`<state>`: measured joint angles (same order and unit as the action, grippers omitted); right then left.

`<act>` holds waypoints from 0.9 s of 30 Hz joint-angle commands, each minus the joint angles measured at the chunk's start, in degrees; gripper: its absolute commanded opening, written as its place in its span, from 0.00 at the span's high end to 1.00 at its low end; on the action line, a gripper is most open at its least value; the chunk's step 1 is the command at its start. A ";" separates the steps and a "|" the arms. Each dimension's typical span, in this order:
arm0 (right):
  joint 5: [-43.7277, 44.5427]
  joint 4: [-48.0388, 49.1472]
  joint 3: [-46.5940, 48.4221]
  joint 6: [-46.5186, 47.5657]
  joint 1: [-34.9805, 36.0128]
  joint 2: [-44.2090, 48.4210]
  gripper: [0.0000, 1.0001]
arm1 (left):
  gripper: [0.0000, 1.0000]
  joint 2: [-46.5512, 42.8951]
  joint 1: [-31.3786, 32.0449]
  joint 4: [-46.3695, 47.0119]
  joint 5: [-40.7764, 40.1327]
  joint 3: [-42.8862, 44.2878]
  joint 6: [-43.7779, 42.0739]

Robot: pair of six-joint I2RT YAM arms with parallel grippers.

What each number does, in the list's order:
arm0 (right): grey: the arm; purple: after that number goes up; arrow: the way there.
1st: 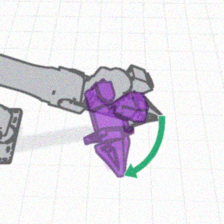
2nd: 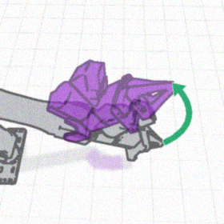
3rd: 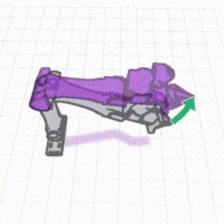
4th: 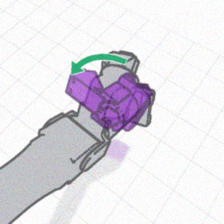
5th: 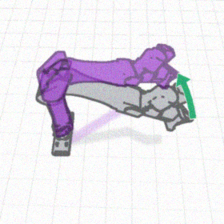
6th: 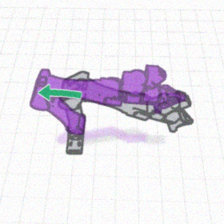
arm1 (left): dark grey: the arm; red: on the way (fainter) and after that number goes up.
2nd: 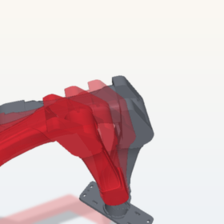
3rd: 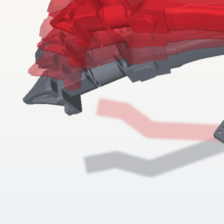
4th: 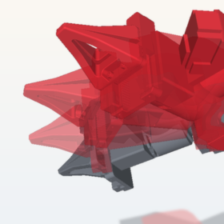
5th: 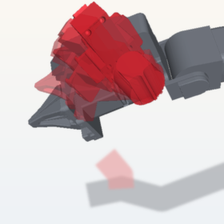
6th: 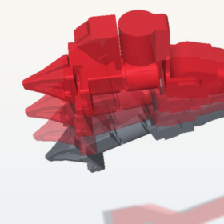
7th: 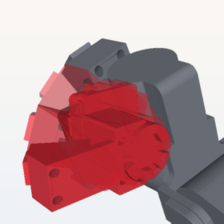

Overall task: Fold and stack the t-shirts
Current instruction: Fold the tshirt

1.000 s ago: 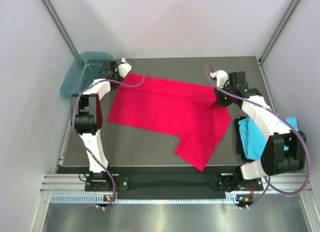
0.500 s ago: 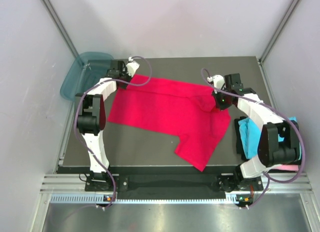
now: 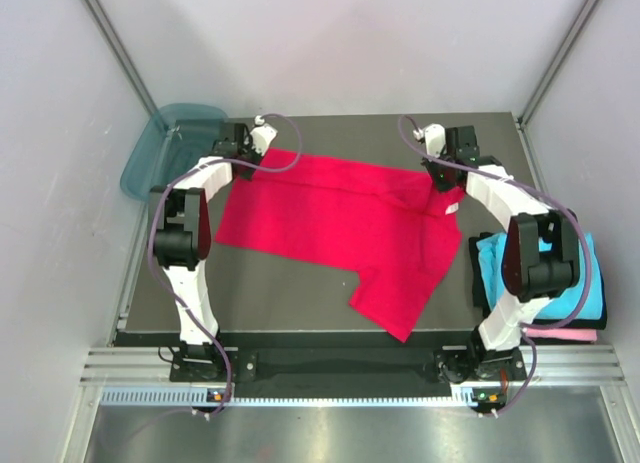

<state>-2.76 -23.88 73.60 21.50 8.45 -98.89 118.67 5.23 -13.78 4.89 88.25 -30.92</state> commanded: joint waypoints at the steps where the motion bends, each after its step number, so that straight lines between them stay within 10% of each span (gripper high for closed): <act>1: 4.07 4.36 3.12 1.09 -0.71 -1.21 0.80 | 0.99 -2.39 0.57 1.12 0.04 -0.62 0.95; 4: 6.19 4.90 3.74 0.56 -1.15 -0.26 0.60 | 0.98 -3.18 0.92 1.12 -0.05 -0.80 0.95; 13: -21.64 -2.66 -7.23 7.95 -0.10 7.92 0.69 | 0.97 -4.59 2.41 1.12 -0.66 -1.23 1.30; 27: -26.24 -6.01 -8.66 12.69 3.86 3.45 0.74 | 0.97 -4.76 4.17 1.04 -2.86 -2.03 0.24</act>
<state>-27.42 -30.44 62.70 32.49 11.81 -93.03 117.56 9.04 -13.78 2.90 86.83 -30.13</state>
